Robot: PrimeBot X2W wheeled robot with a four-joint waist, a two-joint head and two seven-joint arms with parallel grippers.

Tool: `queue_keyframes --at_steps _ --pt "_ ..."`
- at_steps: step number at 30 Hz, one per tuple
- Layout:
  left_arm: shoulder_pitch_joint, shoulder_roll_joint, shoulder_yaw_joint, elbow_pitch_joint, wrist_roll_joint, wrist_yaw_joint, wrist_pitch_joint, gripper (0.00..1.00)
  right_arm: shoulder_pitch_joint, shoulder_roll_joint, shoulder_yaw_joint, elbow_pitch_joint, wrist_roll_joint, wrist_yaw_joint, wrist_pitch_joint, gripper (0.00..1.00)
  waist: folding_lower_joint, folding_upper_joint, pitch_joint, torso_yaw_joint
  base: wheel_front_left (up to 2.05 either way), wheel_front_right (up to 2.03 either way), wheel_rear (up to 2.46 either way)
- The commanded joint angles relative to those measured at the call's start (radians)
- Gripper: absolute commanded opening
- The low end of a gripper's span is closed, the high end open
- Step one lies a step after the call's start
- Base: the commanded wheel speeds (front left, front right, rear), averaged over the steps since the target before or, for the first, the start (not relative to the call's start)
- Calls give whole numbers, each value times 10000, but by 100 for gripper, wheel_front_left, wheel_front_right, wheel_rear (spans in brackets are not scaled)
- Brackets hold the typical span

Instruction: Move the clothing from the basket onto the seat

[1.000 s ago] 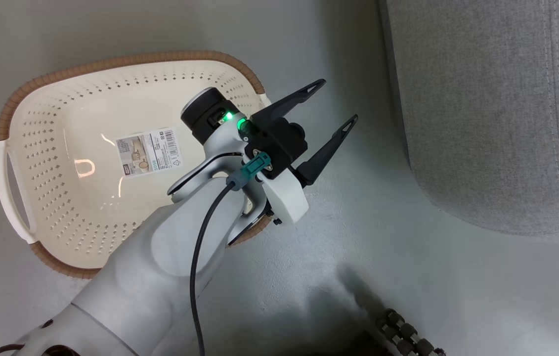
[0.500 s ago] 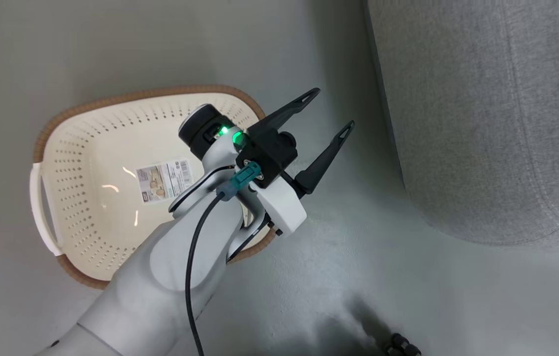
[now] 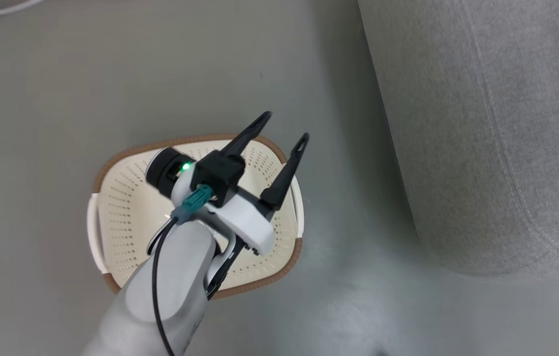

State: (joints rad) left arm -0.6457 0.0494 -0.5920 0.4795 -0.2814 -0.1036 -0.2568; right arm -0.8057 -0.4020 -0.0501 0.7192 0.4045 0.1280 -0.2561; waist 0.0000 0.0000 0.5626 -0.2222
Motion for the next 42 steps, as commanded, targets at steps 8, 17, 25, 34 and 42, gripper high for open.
queue_keyframes --at_steps 8,17,25,34,42 --pt "1997 18 2747 -654 410 231 -49 100 1376 115 796 -1098 204 27 -57 100 0 0 -2350 1388 0 0 0" --pt "3180 36 4355 -754 778 277 -49 100 2209 633 1236 -1615 167 27 -57 100 0 0 -3596 2106 0 0 0" --pt "4229 45 5544 -1062 1094 266 -49 100 3196 1167 1773 -1805 -15 27 -57 100 0 0 -4530 2468 0 0 0" --pt "4923 23 6472 -1419 1169 272 -49 100 4010 1619 2210 -2100 -298 27 -57 100 0 0 -5007 2480 0 0 0" --pt "5427 12 6636 -1626 936 267 -49 100 4826 1918 2454 -2778 -553 27 -57 100 0 0 -5368 2330 0 0 0"
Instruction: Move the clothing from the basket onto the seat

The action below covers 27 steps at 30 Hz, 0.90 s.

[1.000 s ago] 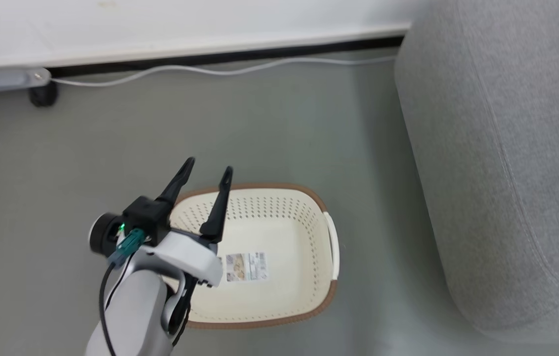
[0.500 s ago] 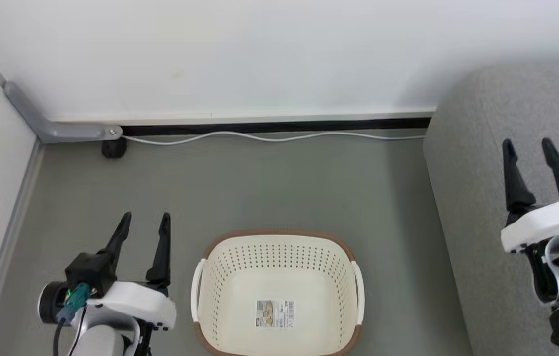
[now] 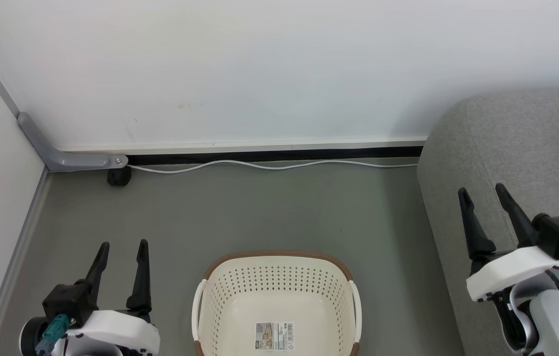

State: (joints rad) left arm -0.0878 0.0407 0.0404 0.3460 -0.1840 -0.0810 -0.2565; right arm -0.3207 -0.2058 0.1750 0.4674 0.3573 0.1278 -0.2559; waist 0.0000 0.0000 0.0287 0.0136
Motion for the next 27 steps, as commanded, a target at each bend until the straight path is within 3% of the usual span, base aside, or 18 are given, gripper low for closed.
queue_keyframes --at_steps 1,14,27 --pt "-92 98 298 -299 -76 55 -53 100 87 -12 222 -319 -104 29 -59 100 0 0 -82 -50 0 0 0" --pt "306 96 -9 -482 -414 392 -53 100 703 172 241 -552 -281 29 -59 100 0 0 -230 -260 0 0 0" --pt "382 95 -86 -541 -575 415 -53 100 697 331 -10 -188 -400 29 -59 100 0 0 -158 -288 0 0 0"
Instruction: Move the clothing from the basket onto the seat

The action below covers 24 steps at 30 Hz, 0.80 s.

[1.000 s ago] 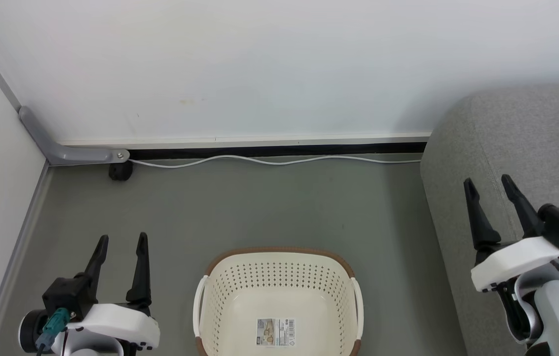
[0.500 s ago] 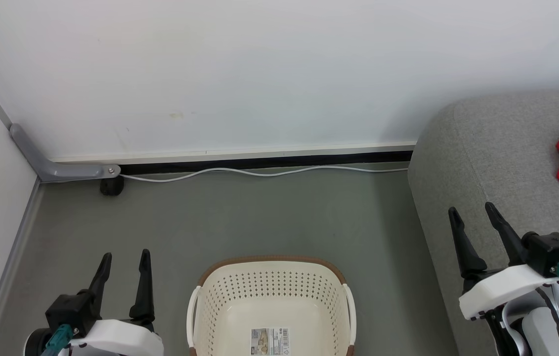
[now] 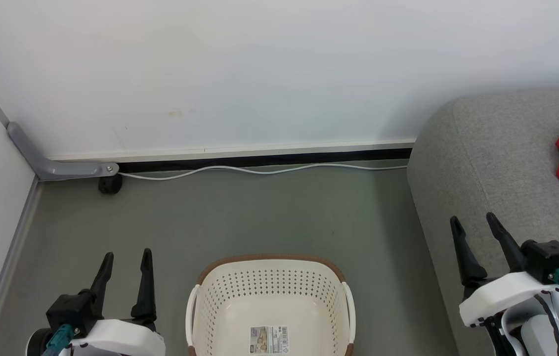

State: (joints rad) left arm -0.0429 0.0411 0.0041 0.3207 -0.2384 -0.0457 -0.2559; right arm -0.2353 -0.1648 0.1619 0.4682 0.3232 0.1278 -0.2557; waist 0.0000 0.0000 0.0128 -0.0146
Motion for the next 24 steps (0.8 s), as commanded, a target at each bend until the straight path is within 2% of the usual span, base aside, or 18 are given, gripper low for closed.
queue_keyframes --at_steps 1,14,15,22,24 --pt "-68 92 273 -288 -34 61 -59 100 -158 -84 98 -190 -59 29 -61 100 0 0 3 -14 0 0 0" --pt "-76 91 230 -293 -147 8 -59 100 -181 -143 22 -161 -1 29 -61 100 0 0 52 -96 0 0 0" --pt "4 0 -44 -15 -117 -4 0 0 -1 -12 -163 29 0 0 0 0 0 0 52 -97 0 0 0" --pt "116 -84 22 463 -424 -24 133 0 328 206 -212 356 308 1 107 0 3 0 48 -91 0 0 0" --pt "103 -80 51 427 -756 -45 227 0 360 229 -278 282 618 1 199 0 21 0 27 -85 0 0 0"
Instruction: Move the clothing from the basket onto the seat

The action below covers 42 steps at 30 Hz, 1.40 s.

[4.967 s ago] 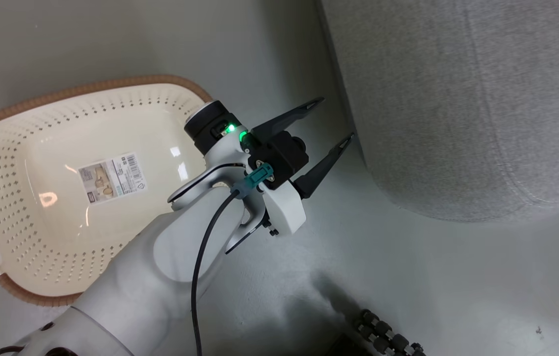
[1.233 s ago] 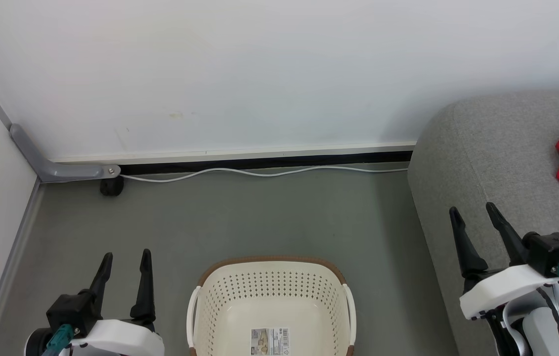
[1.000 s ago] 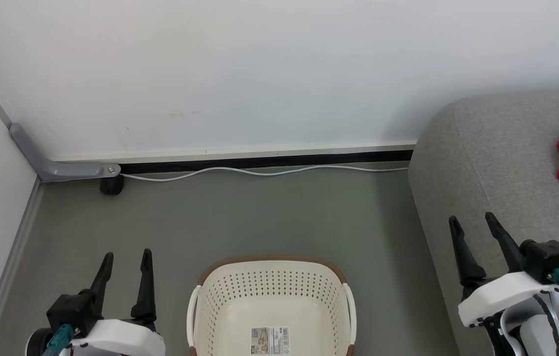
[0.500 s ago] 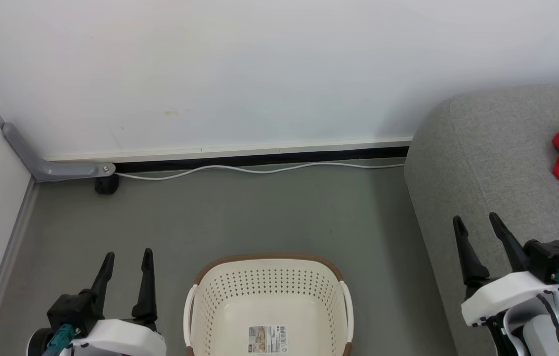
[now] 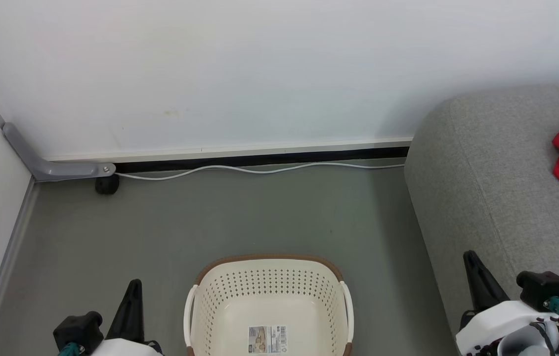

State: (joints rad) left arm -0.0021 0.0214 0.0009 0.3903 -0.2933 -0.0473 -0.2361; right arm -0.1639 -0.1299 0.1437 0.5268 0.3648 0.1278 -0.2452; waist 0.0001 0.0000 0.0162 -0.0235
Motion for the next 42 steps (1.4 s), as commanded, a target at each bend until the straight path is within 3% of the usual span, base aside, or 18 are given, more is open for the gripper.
queue_keyframes --at_steps 1,6,42 --pt "-304 119 89 -285 -319 -36 56 0 -341 -113 -116 -331 305 2 123 0 22 0 -14 6 0 0 0" --pt "-324 127 113 -345 -867 -70 184 0 -299 -74 -214 -437 820 3 264 0 0 0 1 15 0 0 0" --pt "-545 177 416 -696 -4670 -306 1196 0 -34 195 -940 -1176 4415 11 1286 0 -1 0 -38 83 0 0 0"
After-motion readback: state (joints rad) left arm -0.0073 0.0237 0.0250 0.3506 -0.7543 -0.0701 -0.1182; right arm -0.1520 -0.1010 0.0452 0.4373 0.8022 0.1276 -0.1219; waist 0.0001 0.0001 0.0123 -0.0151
